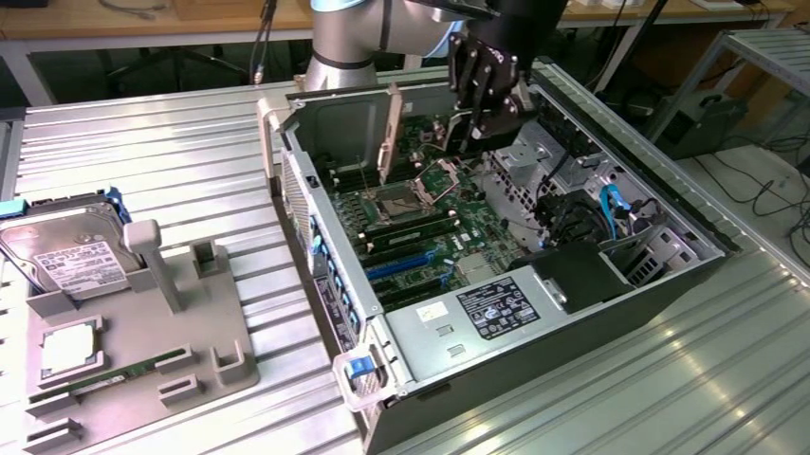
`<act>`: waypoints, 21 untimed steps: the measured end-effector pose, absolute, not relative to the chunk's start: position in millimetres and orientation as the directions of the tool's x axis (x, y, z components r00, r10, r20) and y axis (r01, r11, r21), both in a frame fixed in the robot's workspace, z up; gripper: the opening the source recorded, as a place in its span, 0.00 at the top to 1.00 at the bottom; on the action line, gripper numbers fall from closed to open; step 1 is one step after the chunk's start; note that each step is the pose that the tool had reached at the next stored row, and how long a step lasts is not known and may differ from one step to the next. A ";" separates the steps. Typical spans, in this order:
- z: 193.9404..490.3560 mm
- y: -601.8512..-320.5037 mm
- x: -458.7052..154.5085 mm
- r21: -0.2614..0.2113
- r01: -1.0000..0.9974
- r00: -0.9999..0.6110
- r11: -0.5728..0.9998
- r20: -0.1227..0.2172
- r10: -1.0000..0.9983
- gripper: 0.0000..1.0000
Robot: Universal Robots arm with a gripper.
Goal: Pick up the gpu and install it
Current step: 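Insert the gpu into the slot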
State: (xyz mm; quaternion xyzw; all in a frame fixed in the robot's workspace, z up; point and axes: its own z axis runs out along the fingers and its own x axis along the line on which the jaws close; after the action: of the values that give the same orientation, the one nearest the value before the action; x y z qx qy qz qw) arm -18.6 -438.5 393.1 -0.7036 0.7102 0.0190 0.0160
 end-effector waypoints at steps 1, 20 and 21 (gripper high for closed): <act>392.7 -438.5 -18.5 0.004 -1.000 0.000 0.000 -0.049 -0.999 0.72; 381.1 -439.1 -26.9 0.002 -1.000 0.000 0.000 -0.051 -0.999 0.72; 381.1 -439.1 -26.9 0.002 -1.000 0.000 0.000 -0.051 -0.999 0.72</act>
State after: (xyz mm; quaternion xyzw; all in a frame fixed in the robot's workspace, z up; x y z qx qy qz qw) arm -26.9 -439.1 381.1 -0.7069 0.7069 0.0187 0.0173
